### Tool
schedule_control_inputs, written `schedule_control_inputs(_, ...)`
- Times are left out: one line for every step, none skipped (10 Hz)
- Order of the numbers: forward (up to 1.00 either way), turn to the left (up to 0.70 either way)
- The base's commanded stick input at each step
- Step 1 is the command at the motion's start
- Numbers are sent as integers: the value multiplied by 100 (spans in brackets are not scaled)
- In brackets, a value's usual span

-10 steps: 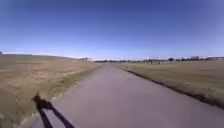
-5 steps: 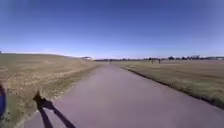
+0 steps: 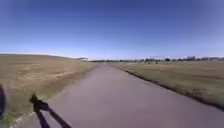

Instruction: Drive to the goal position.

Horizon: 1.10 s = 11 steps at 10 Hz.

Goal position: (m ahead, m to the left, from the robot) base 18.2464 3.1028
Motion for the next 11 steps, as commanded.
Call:
schedule_control_inputs(70, 0)
schedule_control_inputs(70, 0)
schedule_control_inputs(70, 0)
schedule_control_inputs(70, 0)
schedule_control_inputs(70, 0)
schedule_control_inputs(70, 0)
schedule_control_inputs(70, 0)
schedule_control_inputs(70, 0)
schedule_control_inputs(70, 0)
schedule_control_inputs(70, 0)
schedule_control_inputs(70, 0)
